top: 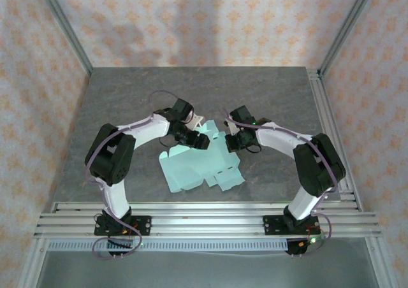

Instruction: Fold the paper box

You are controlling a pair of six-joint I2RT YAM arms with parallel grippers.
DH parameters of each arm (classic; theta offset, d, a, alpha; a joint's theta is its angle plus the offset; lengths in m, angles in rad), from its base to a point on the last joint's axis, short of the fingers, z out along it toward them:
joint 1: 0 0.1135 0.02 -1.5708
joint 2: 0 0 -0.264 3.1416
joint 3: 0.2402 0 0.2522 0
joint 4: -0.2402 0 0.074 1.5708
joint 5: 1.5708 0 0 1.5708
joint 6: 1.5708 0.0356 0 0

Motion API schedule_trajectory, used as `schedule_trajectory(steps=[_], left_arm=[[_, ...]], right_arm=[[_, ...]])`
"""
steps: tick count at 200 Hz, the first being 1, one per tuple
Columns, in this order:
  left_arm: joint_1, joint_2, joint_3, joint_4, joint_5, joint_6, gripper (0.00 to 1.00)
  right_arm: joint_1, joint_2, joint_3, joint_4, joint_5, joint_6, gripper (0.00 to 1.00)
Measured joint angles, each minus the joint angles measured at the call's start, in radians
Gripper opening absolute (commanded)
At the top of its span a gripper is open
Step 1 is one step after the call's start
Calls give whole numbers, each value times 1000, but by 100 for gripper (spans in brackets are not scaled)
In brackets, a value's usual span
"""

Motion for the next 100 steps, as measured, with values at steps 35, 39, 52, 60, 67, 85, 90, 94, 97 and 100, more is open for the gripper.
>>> schedule_trajectory(steps=[35, 39, 52, 60, 67, 85, 90, 94, 97, 100], left_arm=[[-9, 1, -14, 3, 3, 2, 72], [-9, 3, -15, 4, 3, 2, 73], [-10, 8, -15, 10, 3, 2, 74], [-11, 11, -15, 14, 3, 1, 74], [-11, 11, -16, 19, 2, 0, 75], [-11, 8, -23, 42, -1, -16, 80], [-11, 5, -27, 48, -3, -21, 83], [-11, 1, -31, 54, -5, -24, 85], [-11, -2, -34, 60, -7, -29, 87], [-11, -8, -37, 64, -11, -30, 88]], right_arm=[[0, 3, 2, -10, 0, 0, 0], [0, 3, 3, -11, 0, 0, 0], [0, 3, 5, -14, 0, 0, 0], [0, 3, 6, -16, 0, 0, 0], [0, 3, 6, -18, 0, 0, 0], [0, 3, 6, -22, 2, 0, 0], [0, 3, 6, -23, 4, 0, 0], [0, 3, 6, -23, 5, 0, 0], [0, 3, 6, -23, 5, 0, 1], [0, 3, 6, -24, 5, 0, 3]])
